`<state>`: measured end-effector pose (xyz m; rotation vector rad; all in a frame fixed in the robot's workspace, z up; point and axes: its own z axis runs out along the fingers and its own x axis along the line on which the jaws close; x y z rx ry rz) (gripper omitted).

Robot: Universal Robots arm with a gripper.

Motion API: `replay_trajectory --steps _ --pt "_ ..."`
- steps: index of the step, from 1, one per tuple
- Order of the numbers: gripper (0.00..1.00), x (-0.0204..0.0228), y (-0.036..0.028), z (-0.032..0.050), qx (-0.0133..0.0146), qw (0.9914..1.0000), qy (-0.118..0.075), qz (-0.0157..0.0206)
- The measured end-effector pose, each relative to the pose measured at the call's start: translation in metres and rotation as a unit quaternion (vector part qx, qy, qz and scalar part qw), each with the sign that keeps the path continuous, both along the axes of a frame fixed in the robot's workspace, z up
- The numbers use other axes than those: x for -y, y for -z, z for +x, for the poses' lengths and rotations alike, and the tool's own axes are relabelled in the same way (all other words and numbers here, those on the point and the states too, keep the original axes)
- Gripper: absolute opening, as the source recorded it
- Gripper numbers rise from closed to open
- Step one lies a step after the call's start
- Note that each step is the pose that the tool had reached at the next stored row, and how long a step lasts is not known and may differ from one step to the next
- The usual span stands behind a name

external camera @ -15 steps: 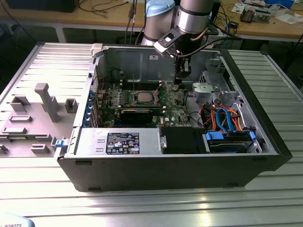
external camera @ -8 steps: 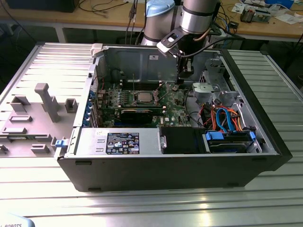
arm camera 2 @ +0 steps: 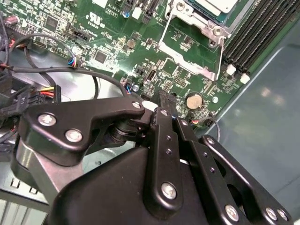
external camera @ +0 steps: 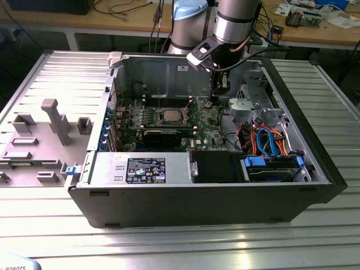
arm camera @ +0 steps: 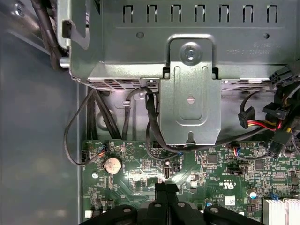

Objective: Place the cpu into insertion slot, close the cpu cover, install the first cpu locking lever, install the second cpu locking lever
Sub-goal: 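Close the cpu cover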

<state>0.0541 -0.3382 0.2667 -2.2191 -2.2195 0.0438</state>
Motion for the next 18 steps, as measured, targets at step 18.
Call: replay_trajectory --steps 18 --pt "0.11 -0.0001 0.016 -0.0211 0.0025 0.99999 -0.001 0.0023"
